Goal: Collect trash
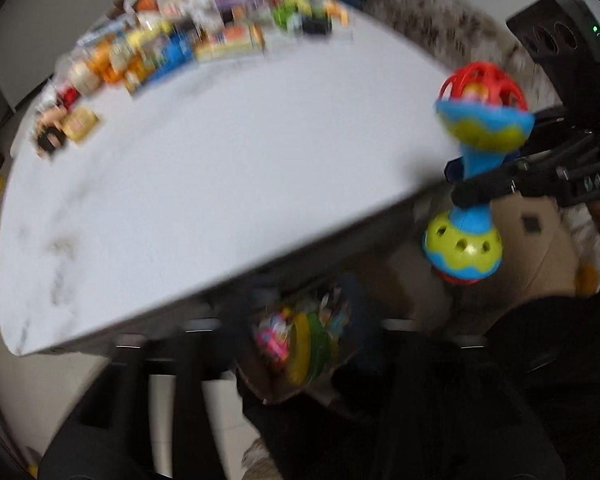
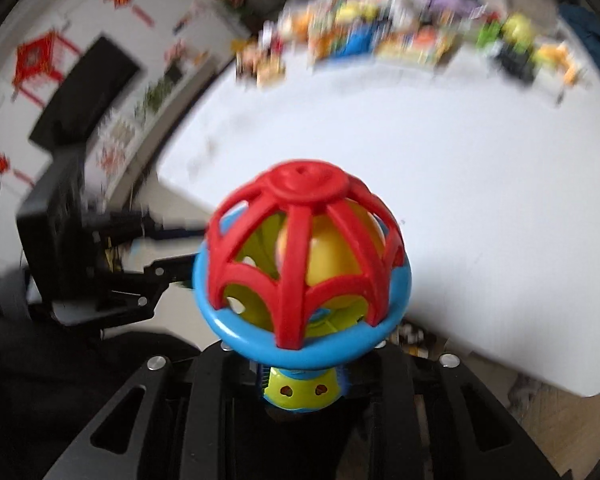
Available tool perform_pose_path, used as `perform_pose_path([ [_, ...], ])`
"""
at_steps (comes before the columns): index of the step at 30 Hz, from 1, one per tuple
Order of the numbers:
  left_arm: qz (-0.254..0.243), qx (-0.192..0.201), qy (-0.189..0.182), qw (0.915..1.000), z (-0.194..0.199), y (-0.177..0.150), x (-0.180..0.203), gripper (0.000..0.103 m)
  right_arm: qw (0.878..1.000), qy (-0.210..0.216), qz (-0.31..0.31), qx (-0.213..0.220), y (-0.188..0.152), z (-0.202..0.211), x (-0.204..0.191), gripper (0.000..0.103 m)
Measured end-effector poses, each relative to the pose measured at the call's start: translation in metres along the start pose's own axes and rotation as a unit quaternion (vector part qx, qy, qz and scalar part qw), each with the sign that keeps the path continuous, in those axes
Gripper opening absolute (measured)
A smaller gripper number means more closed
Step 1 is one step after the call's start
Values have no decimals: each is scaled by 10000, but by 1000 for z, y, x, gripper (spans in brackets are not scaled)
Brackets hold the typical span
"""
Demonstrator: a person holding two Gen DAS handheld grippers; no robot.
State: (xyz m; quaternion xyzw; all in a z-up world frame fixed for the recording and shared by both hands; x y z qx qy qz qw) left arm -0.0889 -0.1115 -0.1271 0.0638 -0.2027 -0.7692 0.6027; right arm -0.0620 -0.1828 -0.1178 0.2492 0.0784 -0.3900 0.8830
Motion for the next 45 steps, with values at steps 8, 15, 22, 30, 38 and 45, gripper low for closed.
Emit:
perform_pose_path([
  [8,-79,-552,241,9982,-39,-22,-23,71,9965,-89,218,-803,-49,-52,6,45],
  [15,298,-272,326,9987,2,15,-49,73,9995,-234,11,195,-2,23,11,52],
  [22,1014,548,779,9903,48,100,-87,86,9880,-758,-197,1332,92,82,31,68],
  [30,1842,1115,1108,9702,65,183,-114,89,9505,-2308,-539,2009,165,120,73,98],
  [38,2140,1223,1250,9611,55,209,-141,90,9359,-2913,-852,1786,187,106,101,98],
  [45,2080,1089,1415,9617,35,219,-156,90,9212,-3307,-1308,1579,186,92,123,98],
])
Point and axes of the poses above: each gripper's, at about its wrist camera, not at the fingertips, and z roughly against the way its jaws point, x to its right, y to its top, the point moved 8 cm from there along -z, roughly the way its jaws point, and after that the axes turned 13 degrees about z, right-handed, at the moved point
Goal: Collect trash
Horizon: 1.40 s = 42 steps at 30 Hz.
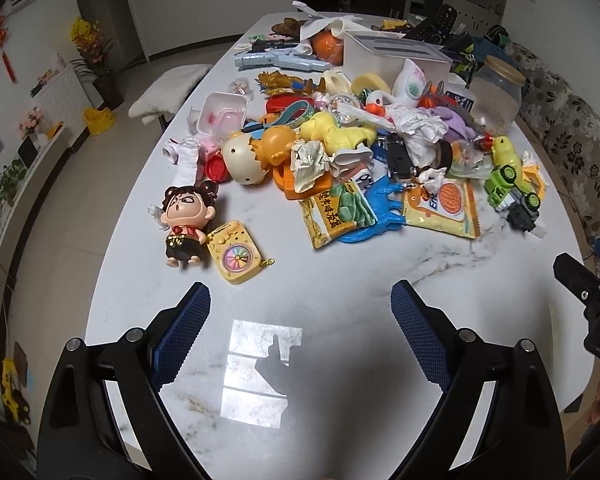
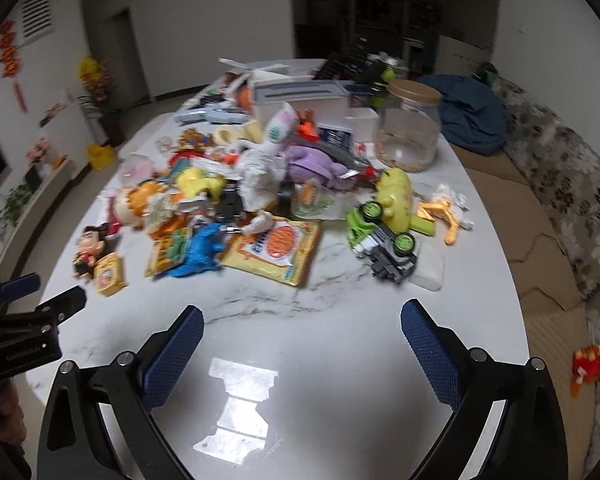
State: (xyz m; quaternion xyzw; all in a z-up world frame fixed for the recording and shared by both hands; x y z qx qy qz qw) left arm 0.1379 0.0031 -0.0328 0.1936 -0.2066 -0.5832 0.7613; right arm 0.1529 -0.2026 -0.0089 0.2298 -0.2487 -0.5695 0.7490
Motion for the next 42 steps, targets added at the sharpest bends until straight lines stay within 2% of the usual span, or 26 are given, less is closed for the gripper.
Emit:
perform_pose_path([
  [5,63,-109,-40,9999,-18,4,-3,90,9994,-152,-314,-57,-2,-8,3,98],
  [12,54,-207,-19,9998,-32,2,-5,89,9992,-346,-155,-109,-4,-15,-8,98],
  [20,-9,-259,-186,9995,-35,-3,-4,90,9993,-254,-189,-182,-9,-21,-18,98],
  [29,-69,-213,-195,9996,-33,-5,-4,90,9997,-169,-47,-141,-4,-20,-31,98],
  [42,-88,-177,-270,9994,-30,-8,-2,90,9997,-165,-52,-184,-7,-18,-29,98],
])
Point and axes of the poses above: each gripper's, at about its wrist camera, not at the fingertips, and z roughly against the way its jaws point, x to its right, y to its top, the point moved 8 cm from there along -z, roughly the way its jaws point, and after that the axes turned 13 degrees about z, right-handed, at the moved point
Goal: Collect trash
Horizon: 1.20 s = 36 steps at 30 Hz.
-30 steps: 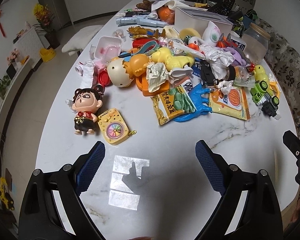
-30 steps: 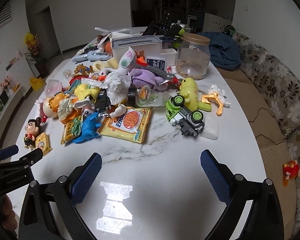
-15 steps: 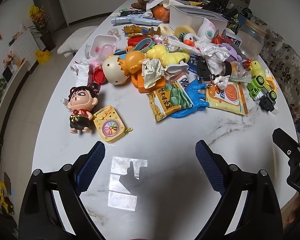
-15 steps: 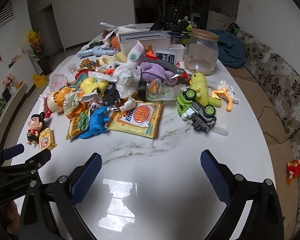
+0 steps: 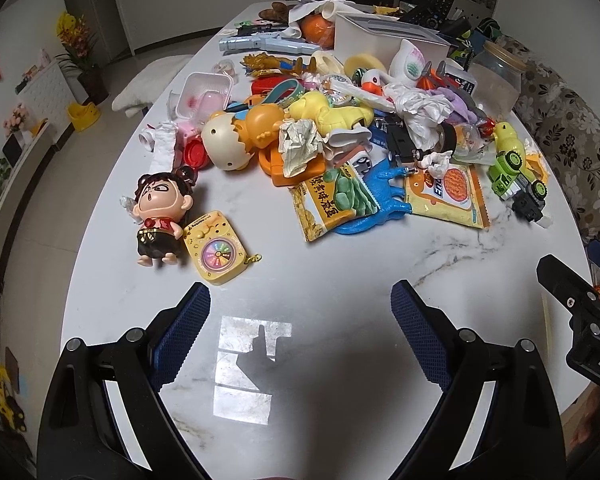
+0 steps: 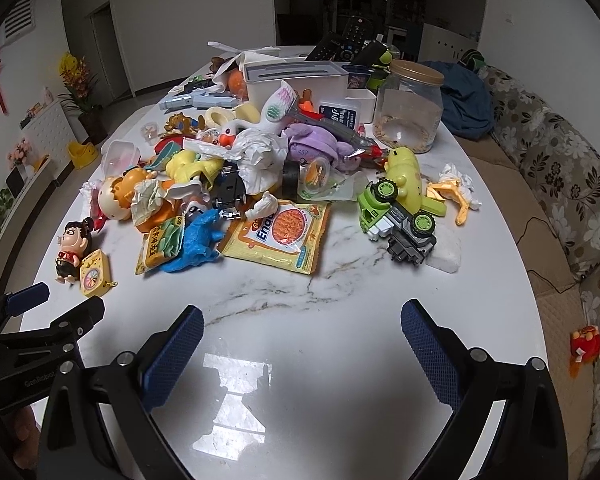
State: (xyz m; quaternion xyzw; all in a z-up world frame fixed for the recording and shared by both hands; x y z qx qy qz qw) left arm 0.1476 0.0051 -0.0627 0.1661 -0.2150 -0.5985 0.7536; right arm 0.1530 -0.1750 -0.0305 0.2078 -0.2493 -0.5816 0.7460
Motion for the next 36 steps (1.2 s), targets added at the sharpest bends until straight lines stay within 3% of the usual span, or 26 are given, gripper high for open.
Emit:
perform_pose_path([
  [36,-9,41,-22,10000,2,-2,0,89,10000,20,16,-29,-3,0,-2,98],
])
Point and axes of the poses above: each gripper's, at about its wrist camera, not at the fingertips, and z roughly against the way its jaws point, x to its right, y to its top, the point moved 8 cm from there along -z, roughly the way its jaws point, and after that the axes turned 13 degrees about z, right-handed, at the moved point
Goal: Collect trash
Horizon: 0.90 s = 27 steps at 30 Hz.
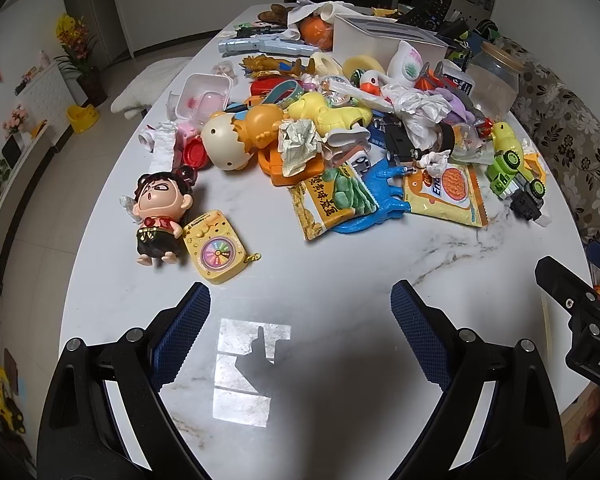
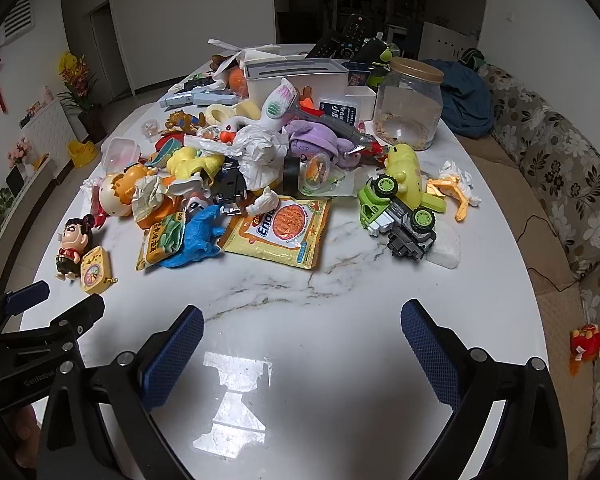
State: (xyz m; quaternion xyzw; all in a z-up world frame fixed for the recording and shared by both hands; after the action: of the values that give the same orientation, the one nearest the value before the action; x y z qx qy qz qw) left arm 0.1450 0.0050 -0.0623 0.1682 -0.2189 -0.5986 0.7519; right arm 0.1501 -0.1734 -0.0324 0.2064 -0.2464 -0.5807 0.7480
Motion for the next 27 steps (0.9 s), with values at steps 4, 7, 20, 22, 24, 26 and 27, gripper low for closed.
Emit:
perform_pose_path([
  [4,33,-22,-121,9999,0,0,2,93,10000,-1,1,-7,0,0,-1,98],
  [7,-87,29,-32,10000,-1,1,3,96,10000,17,9,-25,0,-2,-1,98],
  [20,21,-123,-278,9995,-5,-4,3,96,10000,-15,-90,5,2,-5,2,98],
  [22,19,-121,-271,9996,-5,-4,3,96,9999,-18,-104,2,2,-4,2,98],
  [24,26,-148,-272,9995,-6,-5,3,96,10000,-19,-95,6,2,-4,2,98],
  [26,27,-155,-260,9995,-6,-6,2,96,10000,-16,-97,10,2,-4,2,98],
  [27,23,-154,-247,9996,-6,-6,2,96,10000,-22,-87,17,2,-4,3,98],
])
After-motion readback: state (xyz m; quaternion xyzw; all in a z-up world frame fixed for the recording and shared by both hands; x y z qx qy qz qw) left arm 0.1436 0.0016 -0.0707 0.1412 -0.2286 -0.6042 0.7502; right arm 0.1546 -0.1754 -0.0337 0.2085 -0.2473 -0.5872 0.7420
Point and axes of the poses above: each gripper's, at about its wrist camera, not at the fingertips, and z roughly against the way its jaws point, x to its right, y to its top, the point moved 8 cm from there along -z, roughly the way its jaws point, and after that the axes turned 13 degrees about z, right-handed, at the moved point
